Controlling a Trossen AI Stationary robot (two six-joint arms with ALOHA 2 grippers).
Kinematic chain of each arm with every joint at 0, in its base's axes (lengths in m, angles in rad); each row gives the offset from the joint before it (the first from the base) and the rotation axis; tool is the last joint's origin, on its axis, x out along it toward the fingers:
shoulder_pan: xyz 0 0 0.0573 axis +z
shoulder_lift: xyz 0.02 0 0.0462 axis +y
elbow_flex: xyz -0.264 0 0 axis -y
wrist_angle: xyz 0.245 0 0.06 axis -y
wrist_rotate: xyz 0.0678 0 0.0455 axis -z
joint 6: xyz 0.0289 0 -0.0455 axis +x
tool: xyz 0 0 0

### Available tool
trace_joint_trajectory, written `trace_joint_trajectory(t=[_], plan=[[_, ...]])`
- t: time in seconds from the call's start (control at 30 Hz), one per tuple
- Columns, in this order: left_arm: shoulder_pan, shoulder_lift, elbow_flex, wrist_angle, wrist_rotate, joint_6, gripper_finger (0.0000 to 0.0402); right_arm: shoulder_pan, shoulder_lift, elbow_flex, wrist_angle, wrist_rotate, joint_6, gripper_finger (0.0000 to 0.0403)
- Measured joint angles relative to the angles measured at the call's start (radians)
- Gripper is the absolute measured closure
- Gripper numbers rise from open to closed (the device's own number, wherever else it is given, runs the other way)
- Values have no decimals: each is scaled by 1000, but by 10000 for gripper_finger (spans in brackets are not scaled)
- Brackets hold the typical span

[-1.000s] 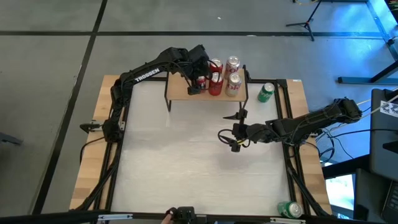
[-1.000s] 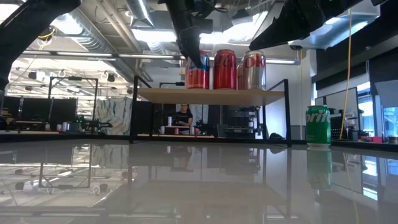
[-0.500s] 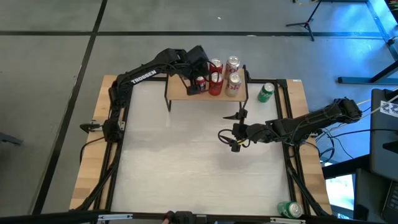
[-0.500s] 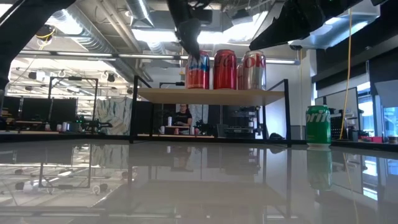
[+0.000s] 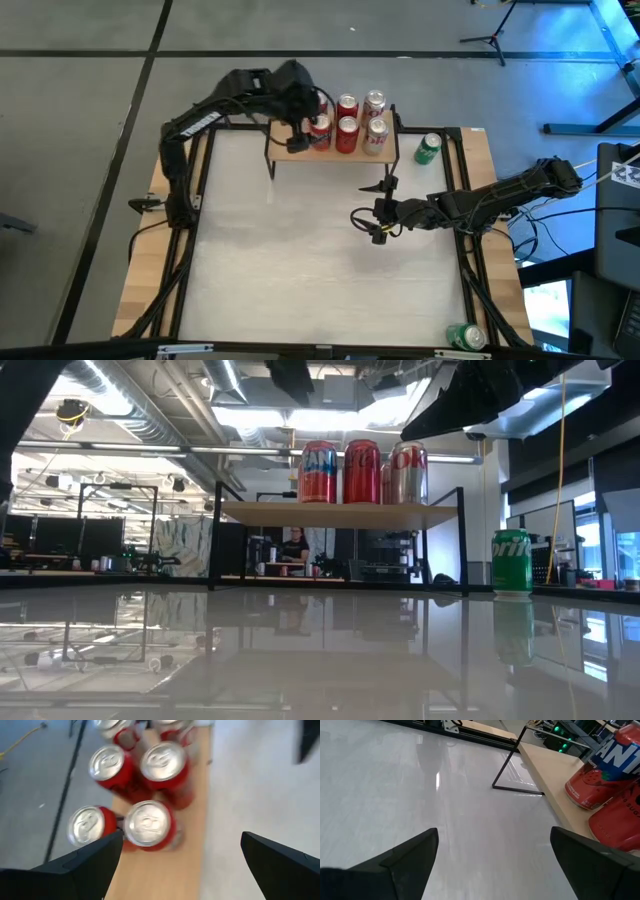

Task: Place canned beverage on shelf
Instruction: Put the top green soda can on the shelf

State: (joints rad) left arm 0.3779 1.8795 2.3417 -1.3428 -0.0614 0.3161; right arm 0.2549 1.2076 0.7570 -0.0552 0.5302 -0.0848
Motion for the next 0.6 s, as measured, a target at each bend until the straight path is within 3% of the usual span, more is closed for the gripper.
trace_joint_trajectory(t=[0.13, 0.3, 0.43, 0.6], plan=[[-23, -55, -4, -23, 49, -37, 7, 0, 0, 0, 1, 1, 0, 22], [-81, -162, -135, -9, -39, -103, 7, 0, -33, 0, -6, -3, 6, 22], [-138, -304, -394, 101, -167, -168, 7, 1, -79, 0, -63, -16, 43, 22], [-207, -551, -825, 427, -306, -234, 7, 0, -101, 0, -120, -1, 61, 22]])
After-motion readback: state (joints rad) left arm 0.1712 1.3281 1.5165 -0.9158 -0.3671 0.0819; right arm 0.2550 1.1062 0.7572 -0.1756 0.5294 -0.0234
